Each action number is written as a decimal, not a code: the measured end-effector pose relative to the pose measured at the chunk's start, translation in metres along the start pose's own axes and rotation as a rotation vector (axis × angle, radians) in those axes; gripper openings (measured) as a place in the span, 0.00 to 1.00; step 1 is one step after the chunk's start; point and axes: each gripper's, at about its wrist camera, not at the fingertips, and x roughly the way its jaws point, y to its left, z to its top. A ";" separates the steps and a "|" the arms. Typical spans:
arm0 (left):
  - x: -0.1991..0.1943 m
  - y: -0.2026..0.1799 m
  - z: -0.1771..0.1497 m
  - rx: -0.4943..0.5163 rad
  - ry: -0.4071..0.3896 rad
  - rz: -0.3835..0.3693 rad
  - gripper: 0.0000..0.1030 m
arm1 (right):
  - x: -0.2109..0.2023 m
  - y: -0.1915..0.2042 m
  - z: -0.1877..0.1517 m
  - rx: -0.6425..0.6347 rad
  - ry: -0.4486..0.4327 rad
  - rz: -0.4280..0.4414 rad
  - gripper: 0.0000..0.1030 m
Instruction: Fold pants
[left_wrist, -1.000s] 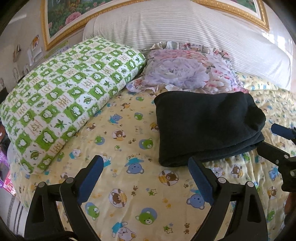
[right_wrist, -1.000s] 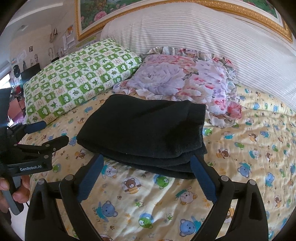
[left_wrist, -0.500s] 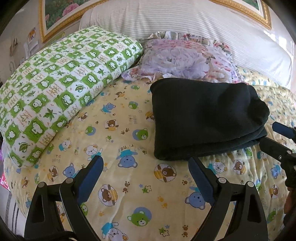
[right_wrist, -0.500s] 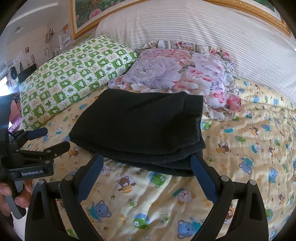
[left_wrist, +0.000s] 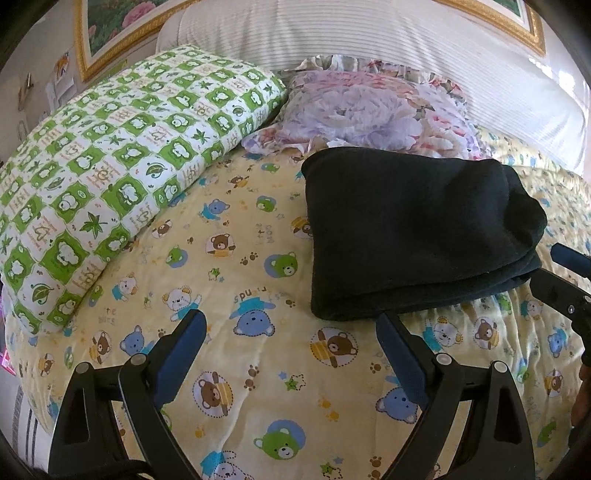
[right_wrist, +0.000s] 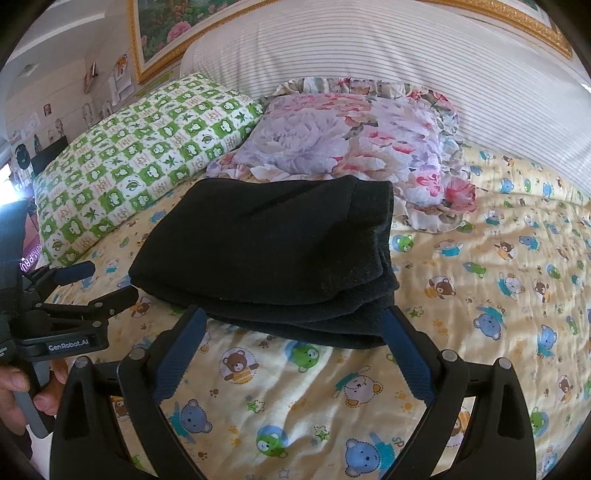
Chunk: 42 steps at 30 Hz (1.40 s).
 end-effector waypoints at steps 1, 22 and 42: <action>0.001 0.001 0.000 -0.005 0.003 -0.002 0.91 | 0.001 0.000 0.000 -0.001 0.000 0.002 0.93; 0.012 0.004 0.002 0.001 0.020 -0.001 0.91 | 0.007 0.008 -0.001 -0.006 0.007 0.025 0.93; 0.013 0.002 0.002 0.000 0.033 -0.040 0.91 | 0.009 0.006 -0.003 0.006 0.008 0.026 0.93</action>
